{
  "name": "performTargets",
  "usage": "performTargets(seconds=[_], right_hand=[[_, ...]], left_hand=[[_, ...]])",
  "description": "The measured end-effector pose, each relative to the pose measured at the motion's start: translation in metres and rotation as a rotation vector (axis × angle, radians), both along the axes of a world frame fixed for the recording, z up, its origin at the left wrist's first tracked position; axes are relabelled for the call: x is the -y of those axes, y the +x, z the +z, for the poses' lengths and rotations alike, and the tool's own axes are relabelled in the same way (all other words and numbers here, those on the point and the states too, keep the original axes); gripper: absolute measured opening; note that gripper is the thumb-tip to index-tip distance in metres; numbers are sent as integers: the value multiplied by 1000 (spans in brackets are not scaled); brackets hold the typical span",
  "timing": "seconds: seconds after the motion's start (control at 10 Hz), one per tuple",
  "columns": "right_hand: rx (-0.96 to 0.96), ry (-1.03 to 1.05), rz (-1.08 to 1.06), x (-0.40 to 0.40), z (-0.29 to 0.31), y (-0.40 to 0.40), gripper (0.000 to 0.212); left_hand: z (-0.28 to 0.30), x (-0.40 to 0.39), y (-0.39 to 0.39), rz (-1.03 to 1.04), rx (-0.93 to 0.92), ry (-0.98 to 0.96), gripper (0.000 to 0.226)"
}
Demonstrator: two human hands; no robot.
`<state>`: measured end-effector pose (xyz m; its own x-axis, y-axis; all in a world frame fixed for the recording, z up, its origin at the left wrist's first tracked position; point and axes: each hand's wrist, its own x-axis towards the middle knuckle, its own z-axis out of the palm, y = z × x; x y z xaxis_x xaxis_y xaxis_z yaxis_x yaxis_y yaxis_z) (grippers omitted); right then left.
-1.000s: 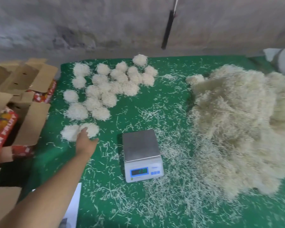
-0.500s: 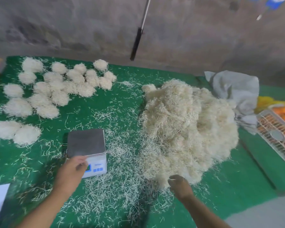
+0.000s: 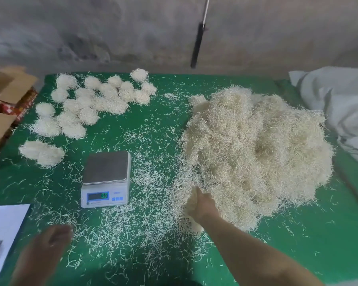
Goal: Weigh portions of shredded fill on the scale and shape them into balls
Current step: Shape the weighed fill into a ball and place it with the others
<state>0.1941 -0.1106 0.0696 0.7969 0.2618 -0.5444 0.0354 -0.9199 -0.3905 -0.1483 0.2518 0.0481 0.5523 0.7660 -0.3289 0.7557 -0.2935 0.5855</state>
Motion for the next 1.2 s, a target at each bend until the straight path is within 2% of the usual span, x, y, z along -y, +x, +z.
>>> performTargets(seconds=[0.1, 0.2, 0.3, 0.4, 0.5, 0.6, 0.7, 0.8, 0.9, 1.0, 1.1, 1.2], right_hand=[[67, -10, 29, 4, -9, 11, 103], [55, -31, 95, 7, -17, 23, 68], [18, -84, 206, 16, -26, 26, 36], [-8, 7, 159, 25, -29, 25, 47], [17, 191, 88, 32, -20, 22, 61], [57, 328, 36, 36, 5, 20, 69], [67, 487, -7, 38, 44, 15, 75], [44, 652, -14, 38, 88, 10, 83], [48, 790, 45, 38, 135, 4, 90], [51, 871, 66, 33, 172, -5, 96], [44, 869, 43, 27, 196, -8, 78], [45, 922, -16, 22, 207, -7, 54]], left_hand=[[-10, 6, -13, 53, -34, -35, 40], [34, 58, 8, 50, -37, -40, 32], [102, 125, 45, 70, -29, -34, 18], [128, 163, 72, 26, -32, -21, 21], [136, 181, 94, 0, 28, -107, 12], [140, 196, 121, -94, 64, -190, 9], [147, 208, 154, -179, 68, -277, 20], [159, 214, 185, -342, 143, -331, 67], [176, 219, 216, -542, 172, -217, 118], [200, 224, 245, -670, 211, -76, 132], [210, 221, 261, -703, 299, -117, 121], [212, 215, 266, -564, 246, -106, 100]])
